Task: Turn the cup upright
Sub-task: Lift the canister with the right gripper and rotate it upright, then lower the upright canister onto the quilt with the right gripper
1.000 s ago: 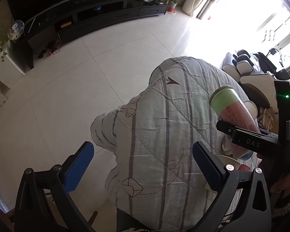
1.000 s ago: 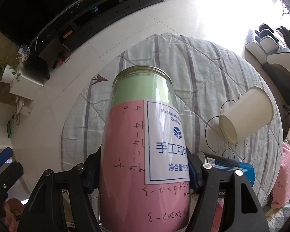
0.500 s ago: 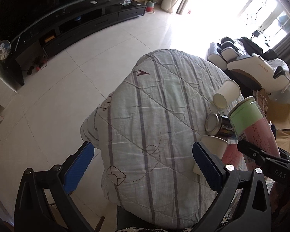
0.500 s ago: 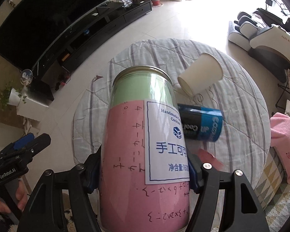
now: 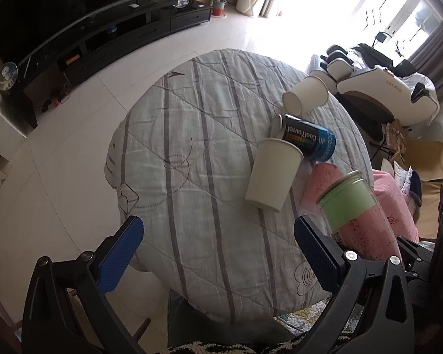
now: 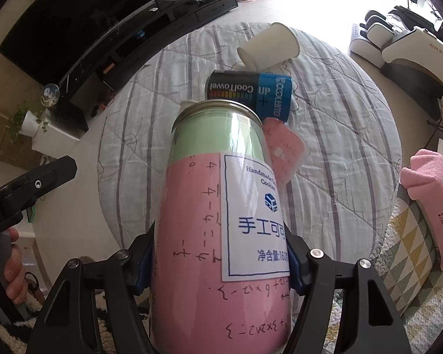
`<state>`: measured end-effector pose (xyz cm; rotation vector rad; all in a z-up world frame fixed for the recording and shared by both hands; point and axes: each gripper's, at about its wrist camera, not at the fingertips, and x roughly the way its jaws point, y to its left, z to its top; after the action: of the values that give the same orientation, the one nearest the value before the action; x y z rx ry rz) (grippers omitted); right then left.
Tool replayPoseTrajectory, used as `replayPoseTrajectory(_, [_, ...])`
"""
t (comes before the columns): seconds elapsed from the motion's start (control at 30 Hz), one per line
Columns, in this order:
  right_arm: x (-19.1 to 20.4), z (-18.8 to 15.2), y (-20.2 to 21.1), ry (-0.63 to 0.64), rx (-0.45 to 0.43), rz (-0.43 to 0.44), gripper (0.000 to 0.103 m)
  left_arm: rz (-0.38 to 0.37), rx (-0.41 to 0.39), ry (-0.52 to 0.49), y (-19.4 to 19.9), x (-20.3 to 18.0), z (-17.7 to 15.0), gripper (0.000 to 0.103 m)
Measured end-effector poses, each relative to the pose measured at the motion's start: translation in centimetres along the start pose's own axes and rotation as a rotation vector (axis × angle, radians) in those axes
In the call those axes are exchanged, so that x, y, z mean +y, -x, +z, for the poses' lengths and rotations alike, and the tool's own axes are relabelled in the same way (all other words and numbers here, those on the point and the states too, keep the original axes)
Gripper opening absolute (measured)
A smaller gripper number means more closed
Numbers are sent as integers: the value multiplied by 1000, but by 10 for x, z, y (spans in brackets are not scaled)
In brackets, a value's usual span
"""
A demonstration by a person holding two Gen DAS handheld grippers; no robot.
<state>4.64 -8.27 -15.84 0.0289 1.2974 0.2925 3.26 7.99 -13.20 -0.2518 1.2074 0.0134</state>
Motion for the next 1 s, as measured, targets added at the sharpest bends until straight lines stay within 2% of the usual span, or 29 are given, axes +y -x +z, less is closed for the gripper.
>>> replayPoseTrajectory(0.3, [-12, -30, -55, 54, 37, 28, 70, 34, 40, 15, -9, -18, -39, 103])
replayPoseTrajectory(0.37, [-9, -35, -76, 97, 106, 39, 72, 40, 54, 22, -12, -18, -46, 103])
replayPoseTrajectory(0.4, [-8, -39, -85, 103, 129, 35, 79, 44, 57, 23, -13, -18, -49, 103])
replayPoseTrajectory(0.47, [-6, -46, -94, 102, 151, 6, 80, 48, 54, 29, -12, -19, -52, 103])
replayPoseTrajectory(0.73, [-8, -48, -77, 94, 109, 10, 81, 43, 44, 45, -10, -23, -59, 103])
replayPoseTrajectory(1.0, [-39, -50, -39, 9, 78, 39, 81, 7, 50, 10, -13, -51, -61, 103])
